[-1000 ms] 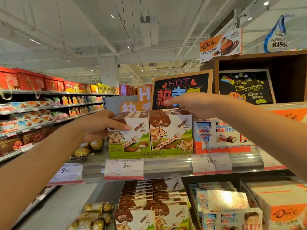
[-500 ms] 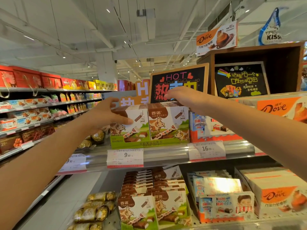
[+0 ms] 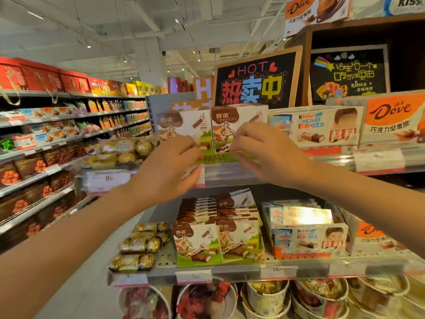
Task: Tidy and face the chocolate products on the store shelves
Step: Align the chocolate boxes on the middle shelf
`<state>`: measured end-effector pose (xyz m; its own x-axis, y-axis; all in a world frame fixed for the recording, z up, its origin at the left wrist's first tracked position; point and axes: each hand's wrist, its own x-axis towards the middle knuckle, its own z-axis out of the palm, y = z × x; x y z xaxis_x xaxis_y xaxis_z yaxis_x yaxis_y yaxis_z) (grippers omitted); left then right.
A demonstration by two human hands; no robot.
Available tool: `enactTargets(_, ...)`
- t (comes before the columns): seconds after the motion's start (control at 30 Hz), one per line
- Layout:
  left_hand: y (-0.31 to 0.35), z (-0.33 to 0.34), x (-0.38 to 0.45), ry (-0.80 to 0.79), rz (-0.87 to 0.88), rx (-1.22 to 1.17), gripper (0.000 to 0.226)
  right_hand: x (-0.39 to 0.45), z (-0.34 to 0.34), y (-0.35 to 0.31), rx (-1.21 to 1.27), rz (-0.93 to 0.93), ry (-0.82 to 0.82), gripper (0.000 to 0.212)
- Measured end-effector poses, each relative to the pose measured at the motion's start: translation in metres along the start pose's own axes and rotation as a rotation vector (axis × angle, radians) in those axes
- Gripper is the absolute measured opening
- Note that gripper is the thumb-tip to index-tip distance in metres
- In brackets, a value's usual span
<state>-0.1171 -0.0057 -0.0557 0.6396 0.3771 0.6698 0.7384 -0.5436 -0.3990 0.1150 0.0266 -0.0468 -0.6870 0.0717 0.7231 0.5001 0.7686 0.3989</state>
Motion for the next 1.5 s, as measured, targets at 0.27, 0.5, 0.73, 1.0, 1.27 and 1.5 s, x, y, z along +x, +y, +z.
enactTargets(0.27,0.030,0.067,-0.076,-0.454,-0.203,-0.210,0.046,-0.066,0.051,-0.034,0.161,0.064,-0.581,0.020)
enactTargets(0.5,0.035,0.093,-0.076,-0.687,-0.350,-0.121,0.055,-0.075,0.103,-0.039,0.082,0.417,-0.815,0.063)
enactTargets(0.73,0.038,0.094,-0.080,-0.798,-0.336,-0.059,0.048,-0.070,0.120,-0.033,0.145,0.575,-0.855,0.072)
enactTargets(1.0,0.033,0.087,-0.082,-0.855,-0.380,-0.215,0.039,-0.077,0.106,-0.025,0.410,0.565,-0.888,0.054)
enactTargets(1.27,0.047,0.106,-0.050,-0.866,-0.451,-0.383,0.025,-0.077,0.105,-0.026,0.388,0.457,-0.925,0.062)
enactTargets(1.5,0.054,0.126,-0.046,-0.866,-0.631,-0.487,0.052,-0.104,0.086,-0.024,0.144,0.805,-0.763,0.073)
